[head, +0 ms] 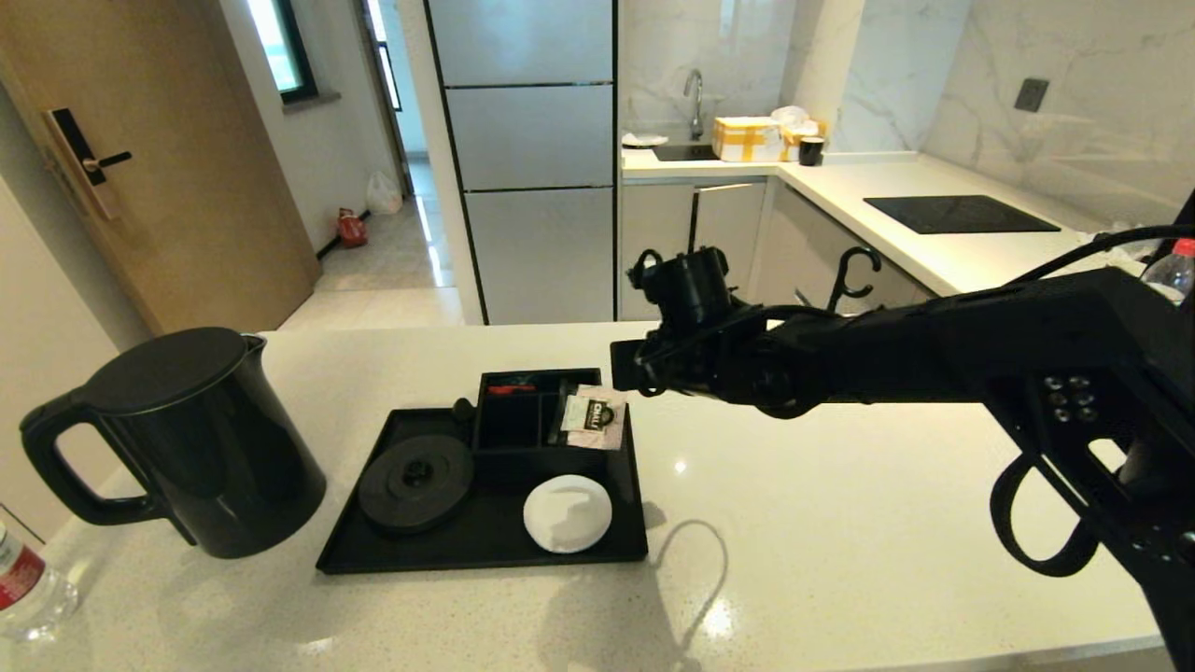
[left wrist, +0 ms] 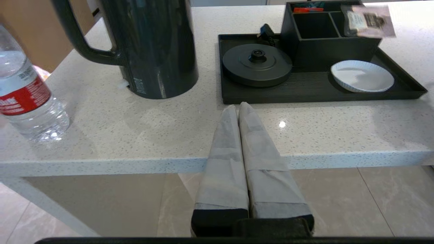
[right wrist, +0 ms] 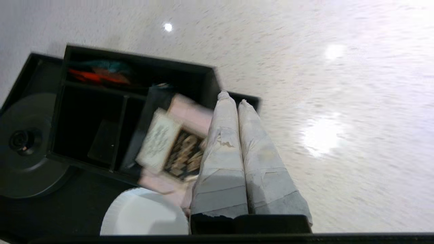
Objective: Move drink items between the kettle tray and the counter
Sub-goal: Pick up the tea bag
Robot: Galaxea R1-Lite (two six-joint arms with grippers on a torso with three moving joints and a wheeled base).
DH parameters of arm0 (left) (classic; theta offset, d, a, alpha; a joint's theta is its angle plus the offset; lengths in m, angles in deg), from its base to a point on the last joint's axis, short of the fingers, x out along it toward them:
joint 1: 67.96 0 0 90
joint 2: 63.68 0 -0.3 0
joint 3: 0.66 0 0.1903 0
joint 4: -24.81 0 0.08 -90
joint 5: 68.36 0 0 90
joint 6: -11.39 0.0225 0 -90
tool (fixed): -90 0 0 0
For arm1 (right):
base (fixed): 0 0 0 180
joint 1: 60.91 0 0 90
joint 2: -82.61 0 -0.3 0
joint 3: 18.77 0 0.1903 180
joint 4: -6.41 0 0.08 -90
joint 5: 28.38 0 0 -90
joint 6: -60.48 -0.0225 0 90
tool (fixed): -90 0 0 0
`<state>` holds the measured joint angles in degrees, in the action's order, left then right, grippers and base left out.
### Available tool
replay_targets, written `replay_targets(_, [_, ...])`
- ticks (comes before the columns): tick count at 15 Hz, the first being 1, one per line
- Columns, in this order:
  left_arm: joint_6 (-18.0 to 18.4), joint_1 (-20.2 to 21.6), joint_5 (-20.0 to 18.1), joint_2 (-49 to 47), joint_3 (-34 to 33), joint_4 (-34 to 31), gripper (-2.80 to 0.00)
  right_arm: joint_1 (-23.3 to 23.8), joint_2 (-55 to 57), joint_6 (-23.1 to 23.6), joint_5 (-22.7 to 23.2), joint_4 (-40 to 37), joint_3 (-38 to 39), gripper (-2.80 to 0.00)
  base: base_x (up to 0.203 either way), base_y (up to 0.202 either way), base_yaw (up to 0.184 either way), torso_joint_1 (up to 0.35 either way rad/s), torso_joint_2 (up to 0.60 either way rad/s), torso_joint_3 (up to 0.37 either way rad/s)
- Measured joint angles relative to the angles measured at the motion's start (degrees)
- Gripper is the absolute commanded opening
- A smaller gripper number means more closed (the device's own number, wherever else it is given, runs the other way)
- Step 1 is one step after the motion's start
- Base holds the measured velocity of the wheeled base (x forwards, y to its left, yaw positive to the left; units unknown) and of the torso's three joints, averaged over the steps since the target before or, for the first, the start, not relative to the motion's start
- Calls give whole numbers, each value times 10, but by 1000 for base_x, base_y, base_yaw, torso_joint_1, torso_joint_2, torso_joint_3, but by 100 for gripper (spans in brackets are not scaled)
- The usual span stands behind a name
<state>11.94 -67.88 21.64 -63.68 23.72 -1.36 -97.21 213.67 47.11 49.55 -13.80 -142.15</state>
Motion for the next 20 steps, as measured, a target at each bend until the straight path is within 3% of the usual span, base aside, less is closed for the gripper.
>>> replay_targets(7, [0, 0, 0, 0, 0, 0, -280, 25, -80, -13, -12, -27, 81, -280, 0, 0, 0, 0, 0, 0])
replay_targets(12, [0, 0, 0, 0, 0, 0, -280, 14, -47, -23, 22, -52, 62, -280, 0, 0, 0, 0, 0, 0])
replay_targets(13, [0, 0, 0, 0, 0, 0, -280, 12, -33, -34, 32, -53, 51, 0, 0, 0, 0, 0, 0, 0])
replay_targets(20, [0, 0, 0, 0, 0, 0, -280, -8, 63, -120, 72, -55, -30, 0, 0, 0, 0, 0, 0, 0])
